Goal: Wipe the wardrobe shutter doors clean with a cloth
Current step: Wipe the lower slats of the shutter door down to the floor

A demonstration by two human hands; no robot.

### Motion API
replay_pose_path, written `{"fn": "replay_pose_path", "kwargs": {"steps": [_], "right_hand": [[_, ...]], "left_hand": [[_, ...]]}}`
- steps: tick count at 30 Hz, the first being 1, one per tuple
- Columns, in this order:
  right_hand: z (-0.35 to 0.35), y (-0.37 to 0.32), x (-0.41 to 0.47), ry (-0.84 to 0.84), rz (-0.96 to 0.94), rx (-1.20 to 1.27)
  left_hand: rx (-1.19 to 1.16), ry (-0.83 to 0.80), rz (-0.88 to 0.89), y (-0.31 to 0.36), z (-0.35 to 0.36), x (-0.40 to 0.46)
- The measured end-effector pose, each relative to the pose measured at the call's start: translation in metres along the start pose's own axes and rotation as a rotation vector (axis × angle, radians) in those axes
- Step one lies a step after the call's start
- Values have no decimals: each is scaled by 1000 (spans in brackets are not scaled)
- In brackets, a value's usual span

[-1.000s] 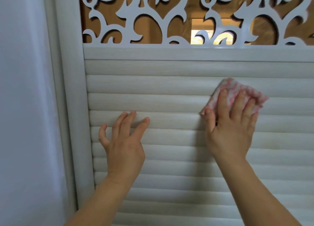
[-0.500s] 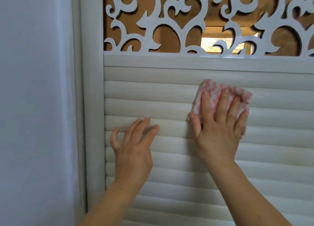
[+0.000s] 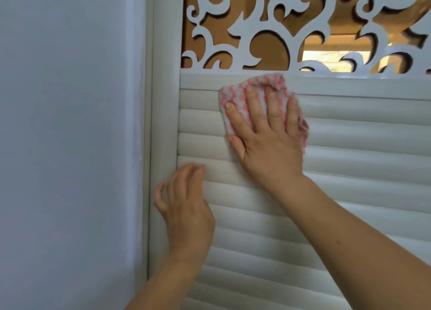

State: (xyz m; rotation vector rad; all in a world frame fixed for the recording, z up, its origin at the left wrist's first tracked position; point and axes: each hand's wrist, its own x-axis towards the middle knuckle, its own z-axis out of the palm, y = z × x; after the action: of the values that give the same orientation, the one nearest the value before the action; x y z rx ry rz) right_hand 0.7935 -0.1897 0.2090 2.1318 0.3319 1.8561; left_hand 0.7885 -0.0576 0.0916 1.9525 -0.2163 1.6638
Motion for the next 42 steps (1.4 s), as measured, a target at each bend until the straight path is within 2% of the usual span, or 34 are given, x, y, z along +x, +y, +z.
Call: {"fn": "replay_pose_path", "kwargs": {"steps": [2, 10, 16, 22, 33, 39, 42], "right_hand": [[0, -3, 1, -14, -28, -5], [9, -41, -13, -60, -92, 57], [12, -49, -45, -44, -149, 143], [2, -34, -74, -94, -132, 81], [-30, 40, -137, -77, 208, -93], [-41, 66, -164, -90, 620, -52], [-35, 44, -152, -42, 704, 0]], "left_hand": [[5, 12, -80, -4, 4, -2], [-158, 12, -186, 6, 0, -12], [-96, -74, -213, 6, 3, -30], [-40, -113, -220, 9, 2, -33], [-39, -209, -252, 24, 1, -34], [-51, -256, -297, 31, 1, -34], [-53, -256, -308, 30, 2, -33]]}}
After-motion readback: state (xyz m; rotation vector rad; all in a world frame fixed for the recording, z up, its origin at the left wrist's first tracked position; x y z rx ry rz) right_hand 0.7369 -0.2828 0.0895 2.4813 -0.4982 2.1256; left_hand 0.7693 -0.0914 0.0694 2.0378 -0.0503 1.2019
